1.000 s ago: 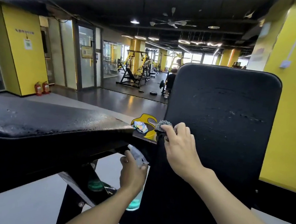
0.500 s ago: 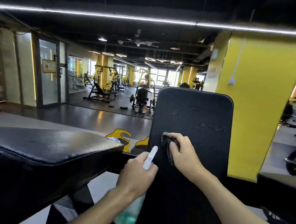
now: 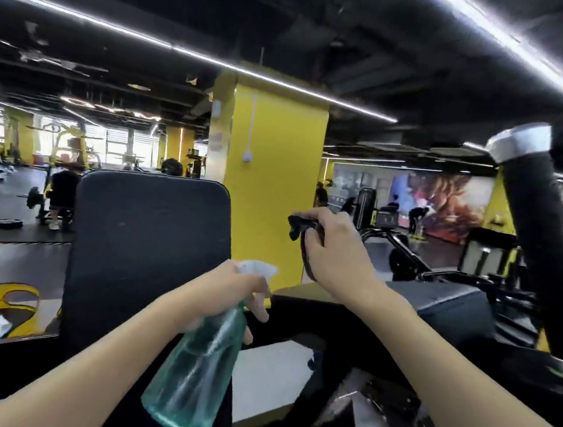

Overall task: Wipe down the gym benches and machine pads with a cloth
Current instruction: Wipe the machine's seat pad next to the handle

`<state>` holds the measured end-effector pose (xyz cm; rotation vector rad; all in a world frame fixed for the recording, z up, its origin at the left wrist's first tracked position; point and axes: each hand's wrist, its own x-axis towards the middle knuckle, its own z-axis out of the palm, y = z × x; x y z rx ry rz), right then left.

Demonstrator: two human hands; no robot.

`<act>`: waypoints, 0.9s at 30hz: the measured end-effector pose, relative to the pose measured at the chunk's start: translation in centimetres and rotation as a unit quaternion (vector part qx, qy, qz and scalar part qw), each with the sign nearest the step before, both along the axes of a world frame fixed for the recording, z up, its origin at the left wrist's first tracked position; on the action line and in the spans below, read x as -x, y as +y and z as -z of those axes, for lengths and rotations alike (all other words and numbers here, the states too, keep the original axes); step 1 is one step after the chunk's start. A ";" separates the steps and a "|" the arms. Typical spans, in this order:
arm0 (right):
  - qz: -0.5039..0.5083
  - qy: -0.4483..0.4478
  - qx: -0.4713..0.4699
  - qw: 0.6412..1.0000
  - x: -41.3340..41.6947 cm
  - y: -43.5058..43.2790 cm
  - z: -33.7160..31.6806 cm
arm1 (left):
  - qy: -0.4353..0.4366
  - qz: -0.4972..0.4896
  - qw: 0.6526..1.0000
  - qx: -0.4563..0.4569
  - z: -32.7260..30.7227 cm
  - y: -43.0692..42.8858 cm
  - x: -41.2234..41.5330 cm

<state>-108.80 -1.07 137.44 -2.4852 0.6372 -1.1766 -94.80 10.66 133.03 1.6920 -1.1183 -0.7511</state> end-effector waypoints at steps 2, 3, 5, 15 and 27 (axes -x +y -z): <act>0.027 -0.002 0.012 1.000 2.6 -0.1 -1.0 | -0.002 0.019 1.000 -0.024 -0.6 -1.1 0.3; 0.039 -0.002 0.019 0.999 3.8 -0.1 -1.4 | -0.004 0.024 0.999 -0.032 -0.8 -1.6 0.4; 0.057 -0.005 0.030 0.998 5.6 -0.3 -2.2 | -0.019 0.035 0.998 -0.047 -1.2 -2.2 0.7; 0.170 -0.077 0.029 0.982 7.4 -1.8 -1.1 | -0.058 0.112 0.988 -0.087 -3.1 -2.6 3.3; 0.184 -0.078 0.005 0.980 7.8 -1.6 -1.1 | -0.060 0.149 0.986 -0.042 -4.1 -3.1 5.5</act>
